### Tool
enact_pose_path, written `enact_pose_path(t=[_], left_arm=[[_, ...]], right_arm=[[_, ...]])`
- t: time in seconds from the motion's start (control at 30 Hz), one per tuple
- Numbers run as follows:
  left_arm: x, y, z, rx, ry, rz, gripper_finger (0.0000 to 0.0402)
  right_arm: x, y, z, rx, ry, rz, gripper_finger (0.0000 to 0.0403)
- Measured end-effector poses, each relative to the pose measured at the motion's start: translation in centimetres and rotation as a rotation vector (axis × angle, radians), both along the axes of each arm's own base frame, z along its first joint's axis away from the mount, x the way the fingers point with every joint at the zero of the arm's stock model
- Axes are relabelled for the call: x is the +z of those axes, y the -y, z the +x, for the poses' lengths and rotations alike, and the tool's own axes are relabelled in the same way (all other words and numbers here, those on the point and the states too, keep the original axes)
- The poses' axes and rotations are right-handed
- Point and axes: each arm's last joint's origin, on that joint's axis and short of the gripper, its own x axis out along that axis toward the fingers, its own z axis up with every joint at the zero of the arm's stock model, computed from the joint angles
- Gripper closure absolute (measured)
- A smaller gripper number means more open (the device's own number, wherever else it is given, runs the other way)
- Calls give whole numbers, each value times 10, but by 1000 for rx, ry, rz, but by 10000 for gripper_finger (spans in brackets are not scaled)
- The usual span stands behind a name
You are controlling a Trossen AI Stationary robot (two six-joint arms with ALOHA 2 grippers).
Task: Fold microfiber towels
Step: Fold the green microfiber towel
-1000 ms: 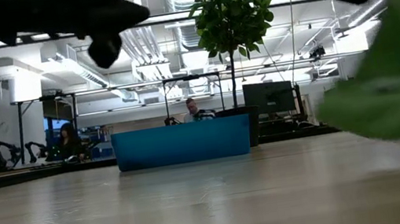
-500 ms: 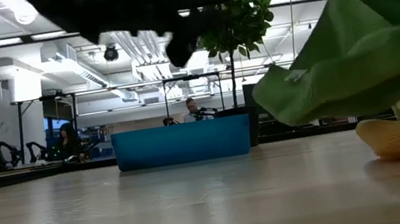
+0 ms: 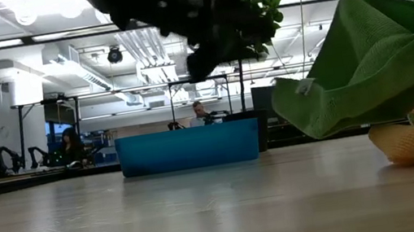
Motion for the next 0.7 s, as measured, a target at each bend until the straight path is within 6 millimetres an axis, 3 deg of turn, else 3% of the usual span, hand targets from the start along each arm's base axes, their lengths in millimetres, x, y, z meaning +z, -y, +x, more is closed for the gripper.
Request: enact_pose_path(t=[0.13,0.4,0.53,0.7], left_arm=[[-9,-11,-3,191,-147,-281,220],[-12,-3,-5,278,-184,-464,220],[-19,-4,-8,262,-193,-388,220],[-18,-1,-6,0,-99,-3,220]], right_arm=[[0,0,0,-42,3,0,394],[0,1,1,-65,17,-26,394],[1,1,1,-39,26,-36,394],[2,-2,3,49,66,-59,394]])
